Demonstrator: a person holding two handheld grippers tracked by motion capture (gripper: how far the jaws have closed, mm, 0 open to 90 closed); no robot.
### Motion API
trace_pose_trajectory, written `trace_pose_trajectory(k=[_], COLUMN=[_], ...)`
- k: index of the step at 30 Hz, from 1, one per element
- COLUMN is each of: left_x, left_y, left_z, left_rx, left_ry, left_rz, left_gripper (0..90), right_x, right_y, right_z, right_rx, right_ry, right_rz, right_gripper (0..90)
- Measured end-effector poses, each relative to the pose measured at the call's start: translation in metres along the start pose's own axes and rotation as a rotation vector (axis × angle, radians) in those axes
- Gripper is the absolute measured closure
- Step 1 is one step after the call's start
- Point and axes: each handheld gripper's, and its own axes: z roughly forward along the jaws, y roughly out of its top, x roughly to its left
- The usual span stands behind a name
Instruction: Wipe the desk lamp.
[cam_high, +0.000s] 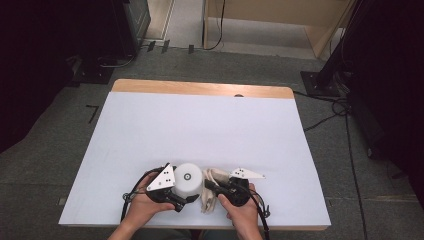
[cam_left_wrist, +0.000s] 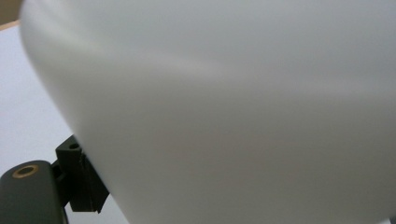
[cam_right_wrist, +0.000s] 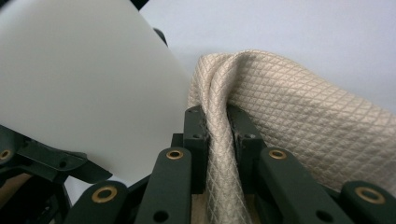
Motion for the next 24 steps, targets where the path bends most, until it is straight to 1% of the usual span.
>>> trace_pose_trajectory(k=[5, 8, 10, 12, 15, 17, 19, 22, 24], left_x=[-0.001, -0.001, -0.002, -0.003, -0.006, -0.008, -0.011, -0.013, -0.014], left_y=[0.001, 0.002, 0.003, 0.004, 0.007, 0.010, 0.013, 0.016, 0.017], left_z=[-0.003, -0.005, -0.006, -0.006, -0.006, -0.006, -0.006, -0.006, -0.006], left_rx=[0.019, 0.036, 0.046, 0.056, 0.075, 0.093, 0.103, 0.113, 0.116], left_ry=[0.010, 0.014, 0.009, 0.012, 0.016, 0.017, 0.016, 0.018, 0.023], left_rz=[0.003, 0.011, 0.009, 0.012, 0.023, 0.039, 0.044, 0.057, 0.059], left_gripper=[8.1, 8.1, 8.2, 8.2, 8.2, 8.2, 8.3, 8.3, 8.3], right_x=[0.003, 0.008, 0.016, 0.023, 0.035, 0.043, 0.050, 0.058, 0.059], right_y=[0.011, 0.021, 0.030, 0.037, 0.045, 0.047, 0.047, 0.045, 0.044], right_z=[-0.012, -0.022, -0.032, -0.039, -0.047, -0.049, -0.047, -0.043, -0.041], right_rx=[-0.054, -0.094, -0.135, -0.162, -0.190, -0.191, -0.179, -0.155, -0.143], right_ry=[0.012, 0.034, 0.057, 0.079, 0.099, 0.117, 0.126, 0.121, 0.109], right_rz=[-0.007, -0.017, -0.030, -0.051, -0.101, -0.138, -0.173, -0.211, -0.235], right_gripper=[79.9, 79.9, 79.9, 79.9, 79.9, 79.8, 79.7, 79.6, 79.6])
